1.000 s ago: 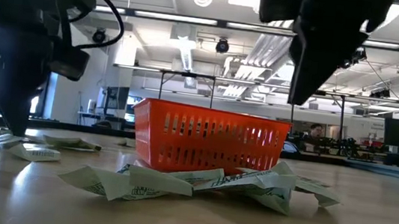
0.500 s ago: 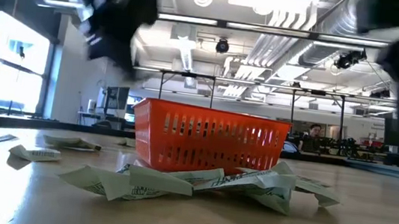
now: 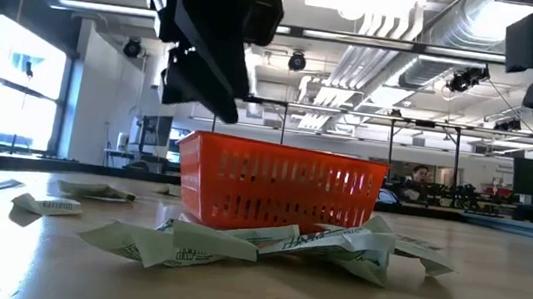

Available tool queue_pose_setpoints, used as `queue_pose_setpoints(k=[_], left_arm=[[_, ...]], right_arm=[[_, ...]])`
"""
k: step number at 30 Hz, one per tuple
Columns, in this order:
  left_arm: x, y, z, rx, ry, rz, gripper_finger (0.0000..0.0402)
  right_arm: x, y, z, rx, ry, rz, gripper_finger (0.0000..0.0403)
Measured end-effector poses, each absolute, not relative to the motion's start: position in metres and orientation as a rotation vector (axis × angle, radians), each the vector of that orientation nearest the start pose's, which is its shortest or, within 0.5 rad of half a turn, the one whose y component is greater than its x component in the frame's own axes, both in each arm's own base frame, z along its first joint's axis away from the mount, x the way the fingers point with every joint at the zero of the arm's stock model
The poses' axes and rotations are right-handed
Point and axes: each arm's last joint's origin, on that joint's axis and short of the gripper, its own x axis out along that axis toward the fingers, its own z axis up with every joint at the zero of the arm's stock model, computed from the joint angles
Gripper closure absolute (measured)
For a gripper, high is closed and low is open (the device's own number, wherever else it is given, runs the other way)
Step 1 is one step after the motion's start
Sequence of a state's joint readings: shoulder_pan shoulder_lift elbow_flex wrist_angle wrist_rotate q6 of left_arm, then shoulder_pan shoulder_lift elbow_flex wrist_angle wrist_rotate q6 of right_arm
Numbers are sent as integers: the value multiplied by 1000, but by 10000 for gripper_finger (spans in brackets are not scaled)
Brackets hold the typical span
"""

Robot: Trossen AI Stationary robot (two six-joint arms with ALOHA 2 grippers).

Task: Pick and place Stevia / Truvia into bins
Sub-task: Put the stevia packet into the bin

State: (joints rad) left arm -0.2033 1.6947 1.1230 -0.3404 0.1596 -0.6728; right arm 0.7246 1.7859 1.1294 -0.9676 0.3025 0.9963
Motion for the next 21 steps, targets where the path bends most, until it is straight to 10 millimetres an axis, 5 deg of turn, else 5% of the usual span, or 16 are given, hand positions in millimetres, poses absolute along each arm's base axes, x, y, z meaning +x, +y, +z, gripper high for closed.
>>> queue_pose_setpoints(k=[4,9,17,21], left_arm=[[340,-79,210,-655,1078,-16,153],[319,-83,237,-615,1145,56,104],[264,-99,253,-439,1293,290,118],[249,-98,241,-419,1346,323,140]], right_arm=[[237,202,164,6,1372,-204,49],[248,215,166,110,1290,-59,49],[259,228,171,5,1131,148,54],[266,237,171,-38,1069,292,61]])
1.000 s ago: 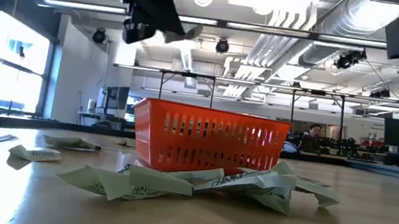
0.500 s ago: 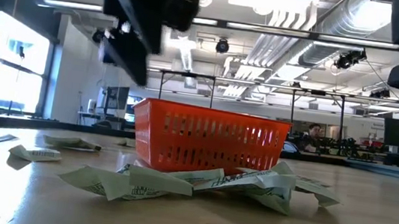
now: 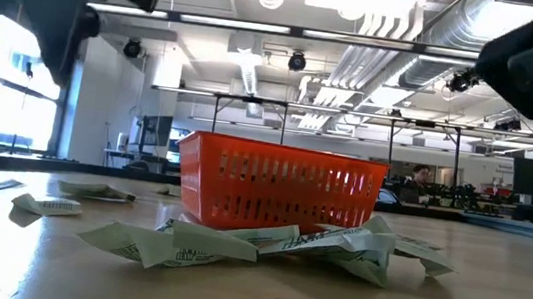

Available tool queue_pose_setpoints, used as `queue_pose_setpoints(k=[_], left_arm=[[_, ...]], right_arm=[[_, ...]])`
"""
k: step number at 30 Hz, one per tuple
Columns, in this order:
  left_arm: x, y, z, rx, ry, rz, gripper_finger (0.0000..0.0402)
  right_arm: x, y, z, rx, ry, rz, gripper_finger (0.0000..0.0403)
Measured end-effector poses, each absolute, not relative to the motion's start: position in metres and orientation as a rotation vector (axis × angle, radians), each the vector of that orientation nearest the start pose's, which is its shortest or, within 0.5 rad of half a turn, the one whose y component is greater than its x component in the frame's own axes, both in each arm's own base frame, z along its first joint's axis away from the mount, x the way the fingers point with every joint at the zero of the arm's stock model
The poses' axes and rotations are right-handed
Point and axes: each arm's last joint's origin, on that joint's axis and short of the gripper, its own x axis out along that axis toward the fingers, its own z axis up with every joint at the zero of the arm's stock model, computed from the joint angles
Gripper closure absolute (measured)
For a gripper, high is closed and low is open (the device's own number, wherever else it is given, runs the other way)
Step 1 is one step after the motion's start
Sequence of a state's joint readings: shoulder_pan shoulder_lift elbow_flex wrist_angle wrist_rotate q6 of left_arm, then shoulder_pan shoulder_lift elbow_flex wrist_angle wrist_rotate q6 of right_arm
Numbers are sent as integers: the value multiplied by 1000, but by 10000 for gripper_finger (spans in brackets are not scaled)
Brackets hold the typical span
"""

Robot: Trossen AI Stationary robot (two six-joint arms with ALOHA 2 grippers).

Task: Pick and place Stevia / Truvia into bins
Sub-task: Put the stevia packet into the bin

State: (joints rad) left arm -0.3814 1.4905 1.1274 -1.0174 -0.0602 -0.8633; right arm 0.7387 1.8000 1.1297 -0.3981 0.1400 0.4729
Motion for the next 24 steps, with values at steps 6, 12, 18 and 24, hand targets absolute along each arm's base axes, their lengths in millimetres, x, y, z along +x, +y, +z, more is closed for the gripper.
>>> queue_pose_setpoints(k=[6,12,18,24], left_arm=[[215,-85,225,-444,1377,355,161],[184,-72,223,-483,1262,348,164],[159,-62,216,-499,1259,363,165],[150,-58,216,-503,1260,359,163]], right_arm=[[269,261,157,-4,1019,476,79],[260,265,134,-43,1047,253,87],[267,270,120,36,1045,251,90],[270,277,120,20,1036,255,117]])
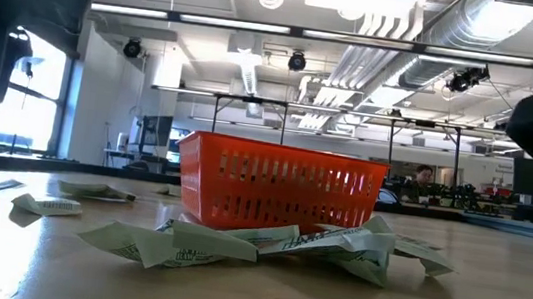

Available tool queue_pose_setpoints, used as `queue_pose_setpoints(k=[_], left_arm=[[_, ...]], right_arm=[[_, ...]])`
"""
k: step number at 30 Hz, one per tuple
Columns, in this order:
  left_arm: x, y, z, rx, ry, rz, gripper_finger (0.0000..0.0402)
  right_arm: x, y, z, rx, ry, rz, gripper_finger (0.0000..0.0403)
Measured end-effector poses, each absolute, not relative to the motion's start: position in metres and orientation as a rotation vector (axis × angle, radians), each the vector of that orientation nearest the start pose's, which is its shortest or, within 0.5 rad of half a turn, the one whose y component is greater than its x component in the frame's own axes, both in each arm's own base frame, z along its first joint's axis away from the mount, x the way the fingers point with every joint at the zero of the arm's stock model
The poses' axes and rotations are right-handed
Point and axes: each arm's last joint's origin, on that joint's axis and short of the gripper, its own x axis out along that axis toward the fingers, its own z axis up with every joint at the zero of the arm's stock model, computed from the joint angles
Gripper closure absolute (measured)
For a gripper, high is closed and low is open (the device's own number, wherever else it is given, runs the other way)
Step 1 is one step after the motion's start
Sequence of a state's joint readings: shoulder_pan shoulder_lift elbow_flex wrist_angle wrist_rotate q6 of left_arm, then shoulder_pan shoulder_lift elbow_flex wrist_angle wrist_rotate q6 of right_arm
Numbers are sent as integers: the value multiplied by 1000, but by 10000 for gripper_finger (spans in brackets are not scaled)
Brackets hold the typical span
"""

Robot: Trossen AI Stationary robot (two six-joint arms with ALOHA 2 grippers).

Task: Pick and place Stevia / Truvia into bins
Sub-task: Put the stevia packet into the bin

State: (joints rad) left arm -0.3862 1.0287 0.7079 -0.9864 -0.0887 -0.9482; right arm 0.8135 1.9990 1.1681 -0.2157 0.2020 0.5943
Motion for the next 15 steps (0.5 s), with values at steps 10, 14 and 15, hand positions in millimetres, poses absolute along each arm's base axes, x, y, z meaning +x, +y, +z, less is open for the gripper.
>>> queue_pose_setpoints(k=[10,14,15], left_arm=[[147,-57,216,-496,1260,367,163],[147,-57,216,-496,1258,366,163],[147,-57,216,-496,1259,367,163]], right_arm=[[285,252,113,122,1151,116,318],[296,238,112,181,1200,99,393],[299,235,113,213,1207,79,393]])
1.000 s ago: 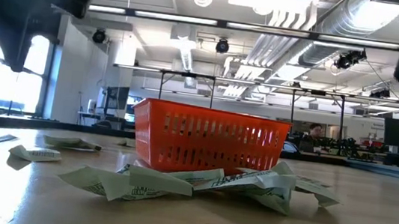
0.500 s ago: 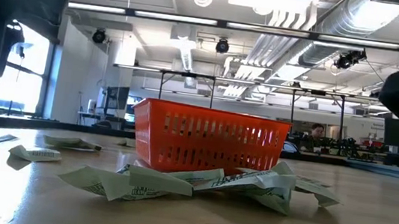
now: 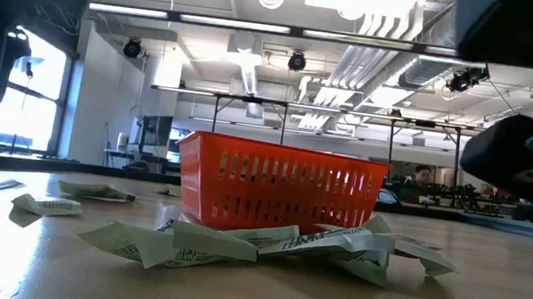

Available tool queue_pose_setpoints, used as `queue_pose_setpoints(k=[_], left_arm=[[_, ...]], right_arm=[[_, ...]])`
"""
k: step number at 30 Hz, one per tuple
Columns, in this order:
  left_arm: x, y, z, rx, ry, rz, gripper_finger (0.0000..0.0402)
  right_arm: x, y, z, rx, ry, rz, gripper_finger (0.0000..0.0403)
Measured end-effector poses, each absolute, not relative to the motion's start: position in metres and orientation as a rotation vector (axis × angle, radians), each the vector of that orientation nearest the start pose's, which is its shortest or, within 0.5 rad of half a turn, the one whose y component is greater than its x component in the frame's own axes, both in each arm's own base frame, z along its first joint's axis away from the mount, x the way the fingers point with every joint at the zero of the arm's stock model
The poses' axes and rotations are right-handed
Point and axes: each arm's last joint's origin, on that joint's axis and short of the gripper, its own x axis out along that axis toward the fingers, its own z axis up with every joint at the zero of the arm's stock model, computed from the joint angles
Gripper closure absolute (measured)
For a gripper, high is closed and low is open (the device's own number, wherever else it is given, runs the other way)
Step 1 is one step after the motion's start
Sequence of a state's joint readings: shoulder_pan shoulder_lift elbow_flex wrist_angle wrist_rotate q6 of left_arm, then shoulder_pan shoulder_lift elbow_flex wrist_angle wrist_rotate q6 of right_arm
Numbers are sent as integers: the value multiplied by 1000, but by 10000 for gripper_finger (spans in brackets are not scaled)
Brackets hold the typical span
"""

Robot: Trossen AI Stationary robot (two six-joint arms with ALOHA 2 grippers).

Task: Pick and place Stevia / Truvia into bins
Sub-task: Put the stevia packet into the bin

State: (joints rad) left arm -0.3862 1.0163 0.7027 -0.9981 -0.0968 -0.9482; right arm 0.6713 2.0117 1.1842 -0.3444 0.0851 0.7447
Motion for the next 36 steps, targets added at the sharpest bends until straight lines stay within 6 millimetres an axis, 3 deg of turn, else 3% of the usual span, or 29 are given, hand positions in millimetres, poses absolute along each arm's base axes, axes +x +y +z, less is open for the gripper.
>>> queue_pose_setpoints(k=[3,8,11,15,20,25,30,36], left_arm=[[147,-57,216,-496,1258,367,163],[147,-57,216,-496,1254,367,163],[147,-57,216,-495,1251,368,163],[147,-57,216,-494,1248,369,163],[148,-57,216,-496,1242,367,163],[149,-57,217,-502,1232,361,163],[150,-57,217,-503,1222,360,163],[150,-57,217,-501,1221,362,163]], right_arm=[[306,223,122,270,1229,-23,393],[299,208,144,97,1153,-249,390],[292,207,159,44,1140,-285,374],[279,203,154,-16,1218,-371,355],[285,210,158,-32,1164,-267,311],[299,212,160,-75,1087,-151,236],[306,195,151,-92,1102,-126,169],[305,169,134,-37,1185,-151,163]])
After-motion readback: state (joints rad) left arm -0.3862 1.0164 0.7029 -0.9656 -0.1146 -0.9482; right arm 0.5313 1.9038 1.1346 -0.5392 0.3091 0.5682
